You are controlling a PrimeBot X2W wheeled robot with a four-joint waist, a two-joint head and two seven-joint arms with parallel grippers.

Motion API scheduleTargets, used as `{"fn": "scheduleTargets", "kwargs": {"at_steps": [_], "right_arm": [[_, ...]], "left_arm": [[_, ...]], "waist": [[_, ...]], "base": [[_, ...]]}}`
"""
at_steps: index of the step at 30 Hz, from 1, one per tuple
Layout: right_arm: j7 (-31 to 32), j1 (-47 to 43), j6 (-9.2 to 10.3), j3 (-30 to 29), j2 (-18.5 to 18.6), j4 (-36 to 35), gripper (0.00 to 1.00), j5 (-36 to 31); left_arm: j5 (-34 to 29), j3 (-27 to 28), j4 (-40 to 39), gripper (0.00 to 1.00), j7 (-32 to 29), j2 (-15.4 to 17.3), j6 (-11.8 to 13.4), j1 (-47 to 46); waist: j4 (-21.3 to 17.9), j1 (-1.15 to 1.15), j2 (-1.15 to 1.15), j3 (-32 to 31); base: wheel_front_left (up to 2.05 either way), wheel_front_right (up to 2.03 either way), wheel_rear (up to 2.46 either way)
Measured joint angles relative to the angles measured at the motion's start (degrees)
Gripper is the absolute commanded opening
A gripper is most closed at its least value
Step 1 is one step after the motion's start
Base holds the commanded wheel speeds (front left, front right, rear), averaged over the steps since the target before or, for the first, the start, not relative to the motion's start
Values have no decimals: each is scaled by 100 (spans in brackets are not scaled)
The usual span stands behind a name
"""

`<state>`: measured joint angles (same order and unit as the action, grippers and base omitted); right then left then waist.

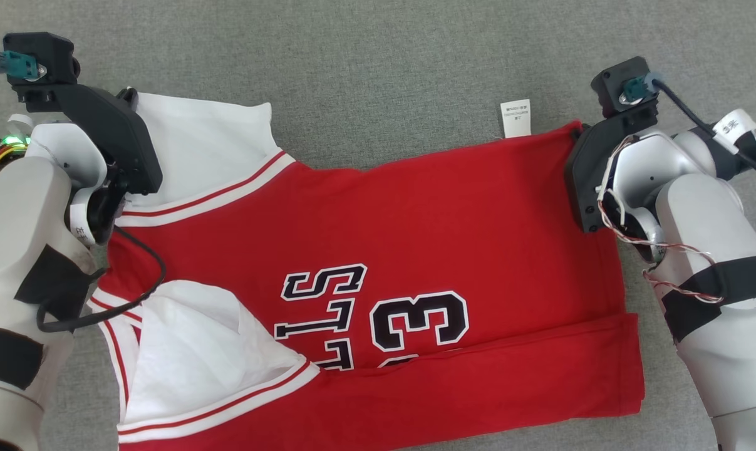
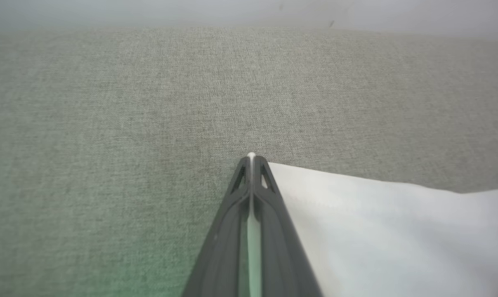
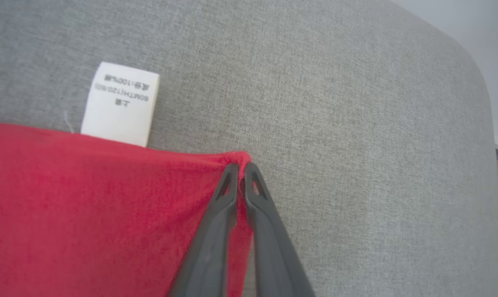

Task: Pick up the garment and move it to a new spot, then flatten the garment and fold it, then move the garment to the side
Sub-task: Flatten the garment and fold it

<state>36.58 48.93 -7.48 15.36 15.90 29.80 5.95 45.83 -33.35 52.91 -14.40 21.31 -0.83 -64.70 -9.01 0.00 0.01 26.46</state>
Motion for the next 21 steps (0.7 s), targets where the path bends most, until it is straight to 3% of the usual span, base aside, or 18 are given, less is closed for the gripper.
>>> {"fn": "scheduleTargets", "kwargs": {"at_steps": [6,11,15,21], "right_arm": [[-269,49,0,-15,25,135,0,-23],[-569,-109,0,-158,41,148,0,3],[-855,-590,0,-503,98,-1,0,67],[-1227,-1520,0,-1278,-2,-563,0,-30]], "left_arm": [[43,55,-121,0,275,-37,12,47],[383,426,-332,0,1045,-201,-69,364],[517,621,-566,0,1972,-399,-60,988],[534,494,-1025,0,2460,-611,-226,1856]], "waist": [[64,0,0,-61],[156,0,0,-219],[297,0,0,-481],[528,-1,-1,-863]], "base": [[0,0,0],[0,0,0],[0,0,0],[0,0,0]]}}
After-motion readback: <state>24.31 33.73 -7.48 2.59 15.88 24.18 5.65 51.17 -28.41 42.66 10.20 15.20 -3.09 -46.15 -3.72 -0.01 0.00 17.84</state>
